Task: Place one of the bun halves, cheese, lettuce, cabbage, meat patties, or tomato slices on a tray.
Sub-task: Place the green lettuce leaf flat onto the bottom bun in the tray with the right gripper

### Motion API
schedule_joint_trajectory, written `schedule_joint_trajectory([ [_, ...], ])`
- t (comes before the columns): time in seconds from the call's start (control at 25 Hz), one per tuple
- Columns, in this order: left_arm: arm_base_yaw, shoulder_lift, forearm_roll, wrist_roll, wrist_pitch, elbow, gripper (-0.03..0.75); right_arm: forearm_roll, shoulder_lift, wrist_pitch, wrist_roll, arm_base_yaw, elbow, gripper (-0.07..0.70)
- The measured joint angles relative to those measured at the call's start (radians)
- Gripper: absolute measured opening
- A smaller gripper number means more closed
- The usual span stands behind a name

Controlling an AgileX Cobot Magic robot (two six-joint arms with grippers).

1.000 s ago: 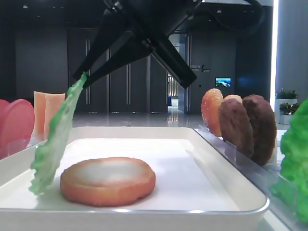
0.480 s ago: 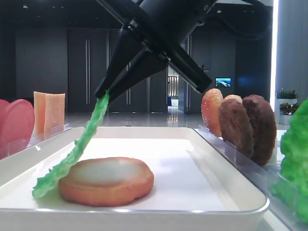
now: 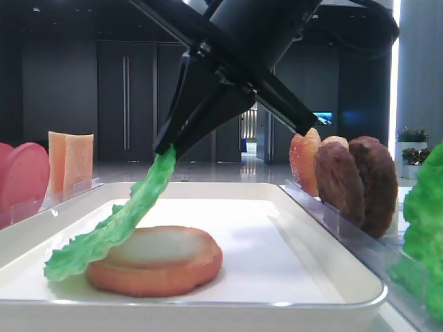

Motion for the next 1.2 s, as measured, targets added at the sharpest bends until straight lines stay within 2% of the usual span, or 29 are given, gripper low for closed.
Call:
schedule_joint_trajectory([
  [0.4, 0.0, 0.0, 0.0, 0.0, 0.0, 0.0, 0.534, -0.131, 0.0, 0.0, 0.102, 0.0, 0.0, 0.026],
  [1.2, 0.0, 0.0, 0.0, 0.0, 0.0, 0.0, 0.534, -0.202, 0.0, 0.003, 0.135, -0.001, 0.0, 0.04],
])
